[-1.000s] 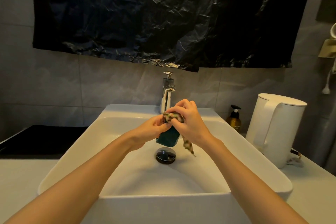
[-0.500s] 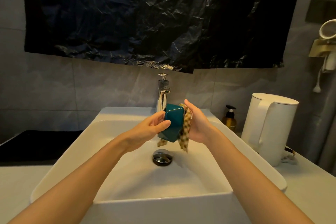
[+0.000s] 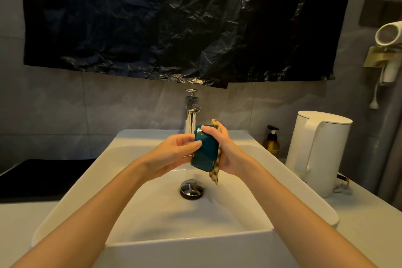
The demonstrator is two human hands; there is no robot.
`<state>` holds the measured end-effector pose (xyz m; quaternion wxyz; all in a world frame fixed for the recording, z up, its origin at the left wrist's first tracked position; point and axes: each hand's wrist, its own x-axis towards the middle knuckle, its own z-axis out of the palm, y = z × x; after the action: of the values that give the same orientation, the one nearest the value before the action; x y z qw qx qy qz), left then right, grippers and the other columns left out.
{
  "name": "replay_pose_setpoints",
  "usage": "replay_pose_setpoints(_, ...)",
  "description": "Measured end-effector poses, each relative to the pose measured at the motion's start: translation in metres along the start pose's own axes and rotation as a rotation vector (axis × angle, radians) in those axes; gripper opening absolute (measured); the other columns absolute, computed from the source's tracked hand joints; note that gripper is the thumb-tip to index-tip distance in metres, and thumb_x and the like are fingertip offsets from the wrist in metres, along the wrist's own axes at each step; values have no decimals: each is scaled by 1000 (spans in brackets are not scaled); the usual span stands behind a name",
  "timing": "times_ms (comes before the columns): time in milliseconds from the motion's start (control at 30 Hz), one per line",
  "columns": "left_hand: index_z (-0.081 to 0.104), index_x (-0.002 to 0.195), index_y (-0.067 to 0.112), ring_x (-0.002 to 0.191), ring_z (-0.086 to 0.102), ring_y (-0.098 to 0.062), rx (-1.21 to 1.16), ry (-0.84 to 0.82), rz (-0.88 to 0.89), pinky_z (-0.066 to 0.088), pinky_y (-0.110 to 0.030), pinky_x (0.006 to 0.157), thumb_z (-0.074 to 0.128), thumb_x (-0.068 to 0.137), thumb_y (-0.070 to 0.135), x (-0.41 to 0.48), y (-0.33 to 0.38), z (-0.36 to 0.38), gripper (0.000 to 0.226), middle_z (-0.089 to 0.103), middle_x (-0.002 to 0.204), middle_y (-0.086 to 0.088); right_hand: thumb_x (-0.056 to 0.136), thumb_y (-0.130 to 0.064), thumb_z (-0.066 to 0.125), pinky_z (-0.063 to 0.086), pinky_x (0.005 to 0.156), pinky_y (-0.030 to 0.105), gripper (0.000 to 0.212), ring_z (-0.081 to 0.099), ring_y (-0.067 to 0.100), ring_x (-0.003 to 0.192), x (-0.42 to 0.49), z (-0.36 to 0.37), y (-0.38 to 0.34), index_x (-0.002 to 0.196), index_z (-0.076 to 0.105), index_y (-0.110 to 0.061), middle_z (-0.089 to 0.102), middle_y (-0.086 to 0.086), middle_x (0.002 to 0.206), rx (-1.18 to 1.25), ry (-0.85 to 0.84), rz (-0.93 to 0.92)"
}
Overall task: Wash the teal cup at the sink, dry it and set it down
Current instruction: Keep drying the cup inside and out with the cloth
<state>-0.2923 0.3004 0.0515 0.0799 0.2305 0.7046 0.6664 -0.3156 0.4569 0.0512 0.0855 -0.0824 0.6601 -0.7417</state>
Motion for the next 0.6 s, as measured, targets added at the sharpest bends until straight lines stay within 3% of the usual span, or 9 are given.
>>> replay_pose_setpoints(67,53,120,18,107,63,-19,-31,38,-17,55,-24,82,57,90,15,1,1,-1,30,65,115,-5,85,-45,63,57,66,26,71,57,20,101,-1,4,2,142,20,-38,48,2,128,-70,17,-115)
replay_pose_setpoints(133,53,118,19,104,64,-18,-2,60,-21,56,-25,80,60,87,12,1,0,-1,33,66,114,-2,86,-45,61,56,72,25,70,55,18,103,2,4,6,141,19,-40,45,-3,127,-176,10,-203)
replay_pose_setpoints(200,52,121,17,104,65,-18,-1,83,-23,56,-26,81,62,86,10,2,0,-1,38,66,115,-3,87,-52,54,55,79,28,65,54,16,105,4,6,9,140,18,-41,43,-4,127,-228,1,-214)
replay_pose_setpoints(333,50,126,12,108,63,-21,-8,158,-26,54,-33,89,63,85,8,4,-2,-7,43,65,118,-7,95,-57,32,54,73,20,38,54,14,108,7,9,7,129,30,-39,47,-2,130,-211,22,-194)
replay_pose_setpoints(400,51,126,11,108,63,-22,-1,188,-26,54,-34,88,63,85,8,5,-3,-10,43,65,117,-8,101,-38,37,52,74,16,21,54,12,108,7,6,10,121,42,-40,50,-1,125,-339,103,-434)
replay_pose_setpoints(500,57,115,10,101,65,-21,40,213,-10,56,-28,79,65,84,6,4,-5,-14,32,69,107,-8,97,-24,53,43,87,12,24,45,12,107,6,1,18,110,60,-42,52,-3,113,-763,170,-862)
replay_pose_setpoints(600,61,107,8,93,66,-18,157,260,-12,55,-20,69,68,81,5,3,-7,-12,26,70,95,-5,87,-27,61,43,83,19,20,39,11,101,3,3,22,105,68,-32,47,-9,103,-1033,173,-998)
